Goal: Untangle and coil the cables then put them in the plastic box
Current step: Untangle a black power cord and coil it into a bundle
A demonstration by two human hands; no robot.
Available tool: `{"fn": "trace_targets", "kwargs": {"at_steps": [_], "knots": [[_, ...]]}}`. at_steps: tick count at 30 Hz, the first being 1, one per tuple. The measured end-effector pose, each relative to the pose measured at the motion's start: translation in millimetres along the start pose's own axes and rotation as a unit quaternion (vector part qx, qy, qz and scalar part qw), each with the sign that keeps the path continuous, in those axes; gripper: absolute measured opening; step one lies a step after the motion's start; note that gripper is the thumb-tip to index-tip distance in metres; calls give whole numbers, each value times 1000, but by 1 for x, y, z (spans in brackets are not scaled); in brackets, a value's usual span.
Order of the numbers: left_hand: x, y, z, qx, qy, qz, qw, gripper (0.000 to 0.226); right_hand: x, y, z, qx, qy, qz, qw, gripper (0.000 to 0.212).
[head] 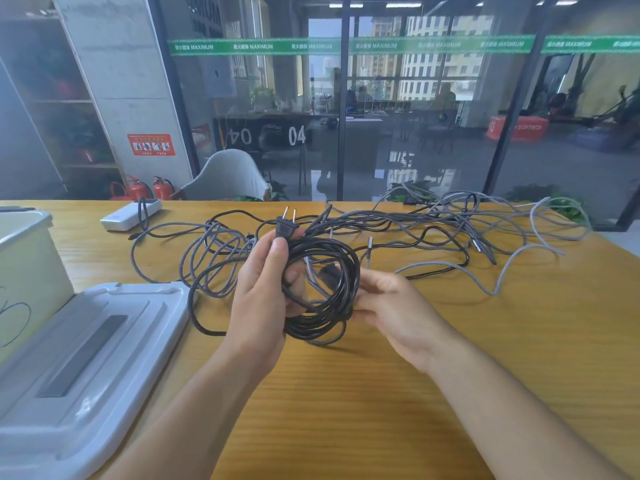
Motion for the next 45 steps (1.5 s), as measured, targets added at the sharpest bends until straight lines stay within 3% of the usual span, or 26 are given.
{"fn": "trace_targets", "kwargs": {"at_steps": [6,10,13,17,20,22,25,27,29,34,36,41,45], "knots": [[4,0,-5,56,-69,13,996,30,8,-1,0,17,-123,43,991,42],[1,-2,-6,114,-159,2,981,27,25,7,12,17,-263,164,951,52],[1,-2,-2,121,-188,-6,975,28,34,16,24,-51,-208,192,958,41],[4,0,1,111,-165,5,980,26,29,14,25,-115,-114,87,983,48],[13,6,3,98,-157,18,982,27,10,17,35,-204,41,-67,976,63],[17,8,5,92,-158,22,983,28,3,27,48,-299,201,-153,920,55],[17,9,4,98,-163,12,982,27,4,42,60,-400,378,-234,802,46],[16,8,2,97,-159,2,982,24,4,43,62,-413,409,-251,775,45],[15,8,0,96,-153,-2,984,23,5,41,58,-407,385,-236,794,46],[19,9,0,93,-141,23,985,27,4,29,43,-300,112,-196,927,25],[21,10,4,86,-143,36,985,25,1,24,41,-273,52,-209,938,21],[19,12,18,-6,-73,78,994,31,0,23,47,-295,127,-190,928,20],[14,8,15,-17,-73,81,994,35,-8,24,53,-300,131,-185,927,21]]}}
Point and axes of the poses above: each hand's wrist, its own y-axis away from the middle knuckle, its own x-axis out of the palm, z = x × y, the point moved 8 cm from there along -y, towards the middle knuckle, and after that the axes turned 2 degrees about -z, right-handed, at the moved point
